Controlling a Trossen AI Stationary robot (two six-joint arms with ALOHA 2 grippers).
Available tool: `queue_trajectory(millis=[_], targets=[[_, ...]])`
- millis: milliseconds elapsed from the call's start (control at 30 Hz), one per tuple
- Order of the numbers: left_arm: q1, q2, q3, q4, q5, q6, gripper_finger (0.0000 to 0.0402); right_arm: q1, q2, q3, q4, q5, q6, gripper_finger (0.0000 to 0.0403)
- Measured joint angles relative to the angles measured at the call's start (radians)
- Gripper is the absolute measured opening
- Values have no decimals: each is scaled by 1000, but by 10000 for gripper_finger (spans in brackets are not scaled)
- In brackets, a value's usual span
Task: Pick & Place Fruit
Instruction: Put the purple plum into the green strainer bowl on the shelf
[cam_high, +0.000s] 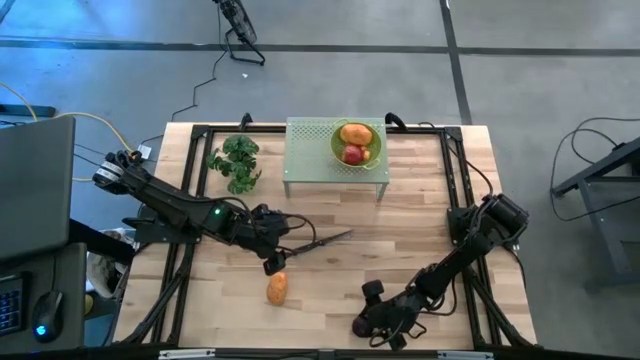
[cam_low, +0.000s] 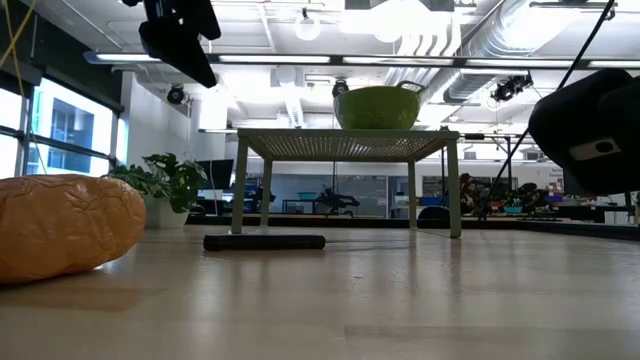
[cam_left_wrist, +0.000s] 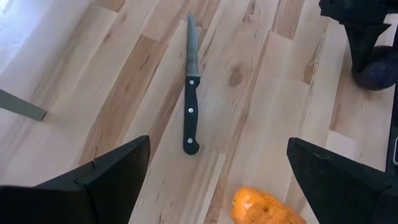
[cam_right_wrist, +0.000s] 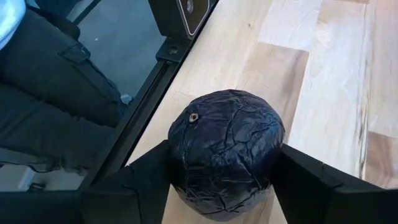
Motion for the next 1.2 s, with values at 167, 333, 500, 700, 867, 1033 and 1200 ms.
queue_trajectory(millis=[167, 333, 500, 700, 867, 1033, 1200], targets=[[0, 0, 0, 0, 8, 19, 372, 0, -9, 0, 1, 0, 3, 229], [0, 0, 0, -9, 18, 24, 372, 0, -41, 0, -15, 28, 3, 227], [0, 0, 0, -10, 19, 46, 372, 0, -114, 0, -67, 91, -2, 227], [0, 0, 0, -9, 19, 79, 372, -1, -234, 0, -170, 185, -50, 227], [0, 0, 1, -8, 19, 107, 372, -8, -343, 0, -227, 259, -90, 227], [0, 0, 1, -5, 19, 142, 372, -26, -447, 0, -294, 321, -138, 229], [0, 0, 1, 0, 20, 168, 372, -66, -538, 0, -324, 345, -213, 228]])
